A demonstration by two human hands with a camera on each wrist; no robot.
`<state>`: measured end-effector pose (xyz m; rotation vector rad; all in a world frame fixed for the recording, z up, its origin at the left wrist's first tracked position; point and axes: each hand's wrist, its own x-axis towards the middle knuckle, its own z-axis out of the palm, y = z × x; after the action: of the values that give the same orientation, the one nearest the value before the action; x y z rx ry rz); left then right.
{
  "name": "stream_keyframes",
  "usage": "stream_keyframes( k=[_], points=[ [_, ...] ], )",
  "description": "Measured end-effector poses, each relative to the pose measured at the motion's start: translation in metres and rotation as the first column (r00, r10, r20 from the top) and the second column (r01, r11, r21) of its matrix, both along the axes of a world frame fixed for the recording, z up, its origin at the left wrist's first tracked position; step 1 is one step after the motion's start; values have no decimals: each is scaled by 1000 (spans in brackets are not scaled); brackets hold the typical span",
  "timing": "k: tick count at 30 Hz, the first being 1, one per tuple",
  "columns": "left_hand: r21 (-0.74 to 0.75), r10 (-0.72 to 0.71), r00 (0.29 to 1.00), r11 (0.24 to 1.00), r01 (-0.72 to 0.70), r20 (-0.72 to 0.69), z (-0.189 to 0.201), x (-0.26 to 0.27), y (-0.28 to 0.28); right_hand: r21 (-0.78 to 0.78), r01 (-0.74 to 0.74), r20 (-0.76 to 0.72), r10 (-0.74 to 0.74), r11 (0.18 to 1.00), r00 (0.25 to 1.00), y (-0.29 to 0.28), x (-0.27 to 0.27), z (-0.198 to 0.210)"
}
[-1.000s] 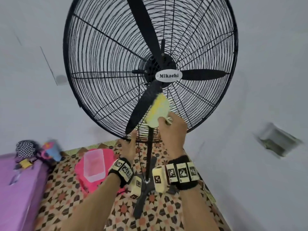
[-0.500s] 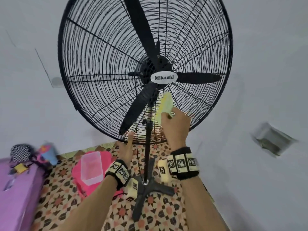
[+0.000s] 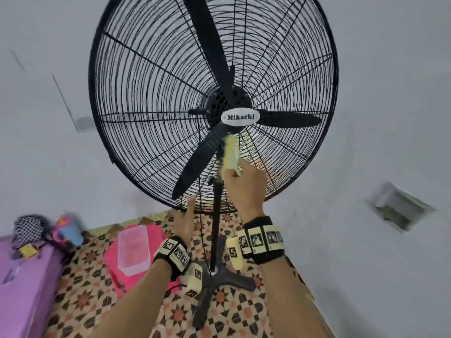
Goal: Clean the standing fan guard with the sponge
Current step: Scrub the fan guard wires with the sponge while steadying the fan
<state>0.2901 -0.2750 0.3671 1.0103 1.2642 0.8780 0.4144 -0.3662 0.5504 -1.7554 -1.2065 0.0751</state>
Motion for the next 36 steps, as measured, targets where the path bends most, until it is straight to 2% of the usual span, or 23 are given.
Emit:
stream_keyframes(
  k=[3,5,7,9,11,13,15,17,19,21,23,25,26,28,29,31,33,36],
  points=[
    [-22,3,1000,1000,-3,4,-4,-1,5,39,-87,-76,90,995,993,-4,1,7],
    [-28,2,1000,1000,-1,25,3,-3,0,85,-7,-94,15,996,995,-10,9,14],
    [-18,-16,999,1000,16,33,14,-7,-5,101,120,-34,-118,988,992,-11,14,22],
    [-24,-30,999,999,31,31,21,-9,-6,98,161,39,-165,982,985,0,16,25],
    [-22,-37,999,999,38,24,25,-9,-5,52,131,75,-134,990,988,14,9,30],
    [-18,-23,999,1000,23,25,19,-10,1,39,31,60,-33,999,998,20,3,32],
    [-28,-26,999,999,26,22,18,-10,1,118,-81,-76,90,990,993,18,2,37],
    [-5,-37,999,999,37,-5,20,-12,0,190,-42,-184,78,981,980,13,9,37],
    [19,-37,999,999,37,-24,19,-14,-1,205,122,-129,-97,971,987,11,17,36],
    [10,-31,999,999,32,-38,17,-15,0,162,235,-7,-237,958,971,16,17,35],
    [7,-37,999,999,37,-34,11,-13,6,94,215,92,-223,972,970,23,12,33],
    [-4,-25,999,1000,25,-19,5,-12,11,65,101,148,-110,993,983,25,8,35],
    [0,-33,999,999,33,-14,11,-12,7,76,40,146,-51,996,988,24,9,38],
    [37,-45,999,998,46,-8,21,-12,-1,134,-24,27,21,991,999,17,13,45],
    [43,-55,998,998,55,-14,25,-13,-4,173,7,-25,-2,985,1000,15,18,46],
    [55,-46,999,997,47,-27,23,-15,-5,236,145,-34,-141,961,989,13,27,46],
    [49,-46,998,998,48,-39,14,-15,0,215,225,47,-240,950,970,19,29,45],
    [36,-49,999,998,49,0,9,-14,6,83,215,209,-228,973,951,32,13,42]
  ],
)
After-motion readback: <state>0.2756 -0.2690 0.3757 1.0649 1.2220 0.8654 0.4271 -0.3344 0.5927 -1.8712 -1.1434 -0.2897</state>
